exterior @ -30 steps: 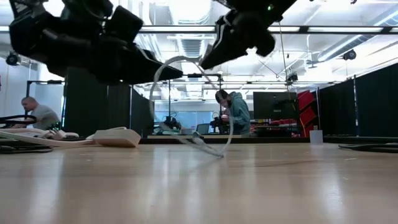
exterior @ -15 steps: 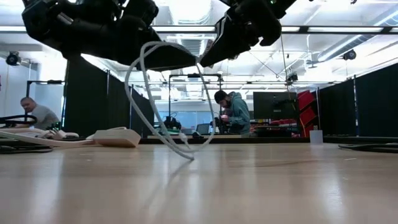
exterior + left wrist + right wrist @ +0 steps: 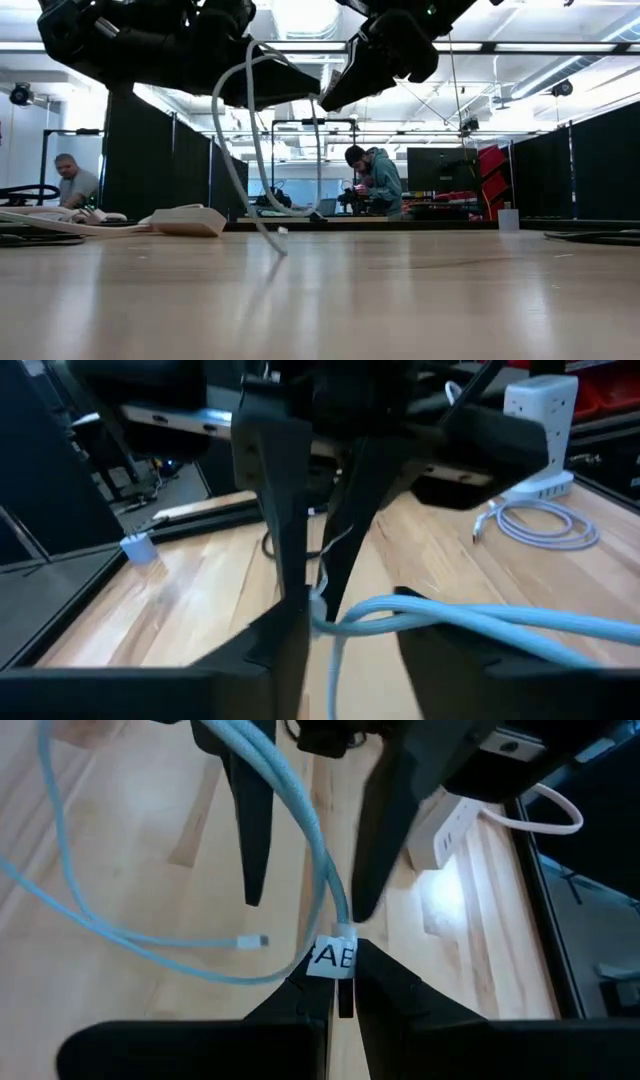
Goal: Insert USB
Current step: Insert the blue charger cable into the top white outlet extension
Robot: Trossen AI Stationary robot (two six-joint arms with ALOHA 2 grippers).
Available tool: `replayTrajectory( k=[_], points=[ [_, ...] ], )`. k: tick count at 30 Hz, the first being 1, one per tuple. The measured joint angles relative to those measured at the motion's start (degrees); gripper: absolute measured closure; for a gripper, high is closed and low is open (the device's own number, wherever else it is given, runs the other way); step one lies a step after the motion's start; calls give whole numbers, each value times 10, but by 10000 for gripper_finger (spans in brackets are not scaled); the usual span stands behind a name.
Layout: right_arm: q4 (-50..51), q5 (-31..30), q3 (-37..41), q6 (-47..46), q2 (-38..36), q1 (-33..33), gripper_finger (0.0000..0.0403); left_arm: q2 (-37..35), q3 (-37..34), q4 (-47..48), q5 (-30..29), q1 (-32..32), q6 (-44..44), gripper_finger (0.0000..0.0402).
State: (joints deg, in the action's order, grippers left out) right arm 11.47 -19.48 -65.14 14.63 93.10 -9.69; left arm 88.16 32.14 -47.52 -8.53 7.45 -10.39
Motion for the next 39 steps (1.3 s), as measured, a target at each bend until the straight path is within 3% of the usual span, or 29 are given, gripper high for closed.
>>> replayTrajectory(
  k=[7, 15, 21, 28, 31, 35, 39],
  points=[
    [0, 3, 0, 4, 0, 0, 388, 0, 0, 4, -7, -1, 0, 391],
    [0, -2, -1, 19, -1, -1, 387, -23, -1, 34, -40, 0, -8, 399],
    [22, -2, 0, 33, -16, -1, 306, -102, -12, 119, -44, 1, -15, 400],
    [16, 0, 0, 45, -22, 9, 233, -195, -60, 117, -12, 2, -20, 400],
    [13, 0, 7, 43, -22, 22, 225, -242, -84, 152, -73, 0, 14, 400],
    [-34, 22, 33, 16, -22, 43, 227, -294, -86, 285, -225, -11, 127, 400],
    [-153, 68, 76, 3, -22, 68, 239, -318, -28, 500, -234, -48, 252, 400]
  ],
)
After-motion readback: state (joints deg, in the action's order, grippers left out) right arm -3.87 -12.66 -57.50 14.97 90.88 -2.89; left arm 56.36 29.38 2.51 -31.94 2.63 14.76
